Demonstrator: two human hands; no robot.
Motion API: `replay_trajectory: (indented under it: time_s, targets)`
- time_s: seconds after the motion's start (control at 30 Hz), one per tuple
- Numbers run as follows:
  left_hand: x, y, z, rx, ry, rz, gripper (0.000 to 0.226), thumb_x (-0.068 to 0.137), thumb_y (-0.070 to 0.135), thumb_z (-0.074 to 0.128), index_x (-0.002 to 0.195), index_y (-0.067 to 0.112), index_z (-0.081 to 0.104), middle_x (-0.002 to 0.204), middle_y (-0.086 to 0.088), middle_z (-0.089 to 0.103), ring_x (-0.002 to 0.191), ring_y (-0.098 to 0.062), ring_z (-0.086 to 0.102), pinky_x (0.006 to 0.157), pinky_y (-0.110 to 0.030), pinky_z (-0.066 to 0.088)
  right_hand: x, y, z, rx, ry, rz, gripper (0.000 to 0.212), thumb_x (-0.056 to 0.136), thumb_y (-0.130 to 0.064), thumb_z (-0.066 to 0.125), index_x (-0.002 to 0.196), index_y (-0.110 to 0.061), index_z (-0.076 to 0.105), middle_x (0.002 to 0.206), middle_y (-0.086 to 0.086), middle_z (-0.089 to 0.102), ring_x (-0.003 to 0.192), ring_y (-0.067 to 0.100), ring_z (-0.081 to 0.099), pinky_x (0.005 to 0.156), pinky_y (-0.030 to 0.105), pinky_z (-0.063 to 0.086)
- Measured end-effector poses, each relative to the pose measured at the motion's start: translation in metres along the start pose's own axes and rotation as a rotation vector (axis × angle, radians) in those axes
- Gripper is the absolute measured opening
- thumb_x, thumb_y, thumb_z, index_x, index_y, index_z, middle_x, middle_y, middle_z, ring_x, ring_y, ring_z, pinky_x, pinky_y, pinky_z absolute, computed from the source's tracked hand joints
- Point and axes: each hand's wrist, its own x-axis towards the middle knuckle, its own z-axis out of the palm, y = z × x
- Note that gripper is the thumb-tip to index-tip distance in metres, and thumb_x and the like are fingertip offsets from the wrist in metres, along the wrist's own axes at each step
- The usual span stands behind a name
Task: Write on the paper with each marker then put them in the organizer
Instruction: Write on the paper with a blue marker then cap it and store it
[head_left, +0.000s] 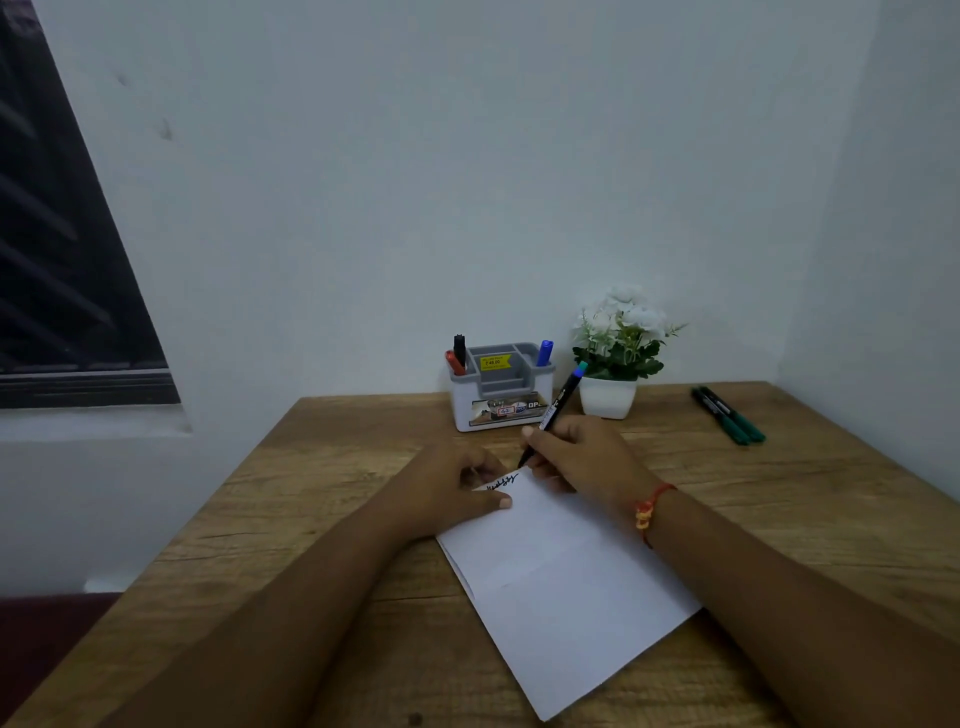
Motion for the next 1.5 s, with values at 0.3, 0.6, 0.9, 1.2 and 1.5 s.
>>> replay_trajectory:
  time_s: [0.3,0.6,0.9,1.2,1.5]
  targets:
    - [0.001,0.0,0.0,0.013,-0.036,0.026,0.038,0.083,0.039,0.072,0.118,0.025,0.068,0.116,0.009,0.068,0.1,-0.005,0.06,0.082,-0.016,0.048,0.004,0.009,-0.003,-0.085,0.023,-0.008,0.009,0.086,-0.01,0.071,0.08,-0.005,0.076,0.069,0.01,0.074,0.059,0.015,0.066,0.058,0.026,0.058]
    - [0.003,-0.003,0.001,0.022,-0.069,0.013,0.04,0.085,0.041,0.068,0.123,0.029,0.064,0.122,0.011,0.064,0.105,-0.004,0.057,0.086,-0.015,0.044,0.009,0.013,-0.002,-0.115,0.052,0.012,0.008,0.078,-0.013,0.072,0.077,-0.006,0.075,0.062,0.004,0.072,0.056,0.012,0.066,0.059,0.027,0.056]
    - [0.004,-0.002,0.002,0.028,-0.075,0.022,0.04,0.086,0.039,0.068,0.124,0.027,0.064,0.121,0.009,0.064,0.105,-0.005,0.055,0.088,-0.02,0.045,0.01,0.01,-0.001,-0.256,0.055,0.036,0.016,0.078,-0.024,0.071,0.079,-0.008,0.073,0.061,-0.002,0.07,0.05,0.002,0.061,0.048,0.015,0.045]
    - [0.003,-0.001,0.001,0.016,-0.074,0.018,0.04,0.085,0.039,0.069,0.123,0.028,0.065,0.121,0.01,0.065,0.105,-0.006,0.057,0.092,-0.027,0.049,0.009,0.009,-0.001,-0.251,0.062,0.027,0.015,0.077,-0.022,0.072,0.078,-0.007,0.073,0.058,-0.002,0.07,0.049,0.002,0.061,0.047,0.016,0.045]
    - [0.003,0.0,0.0,0.004,-0.078,0.007,0.04,0.086,0.038,0.069,0.124,0.027,0.065,0.121,0.009,0.064,0.106,-0.006,0.057,0.09,-0.022,0.046,0.012,0.014,0.0,-0.287,0.091,0.023,0.018,0.077,-0.028,0.073,0.081,-0.01,0.073,0.064,-0.001,0.071,0.062,0.008,0.066,0.057,0.022,0.049]
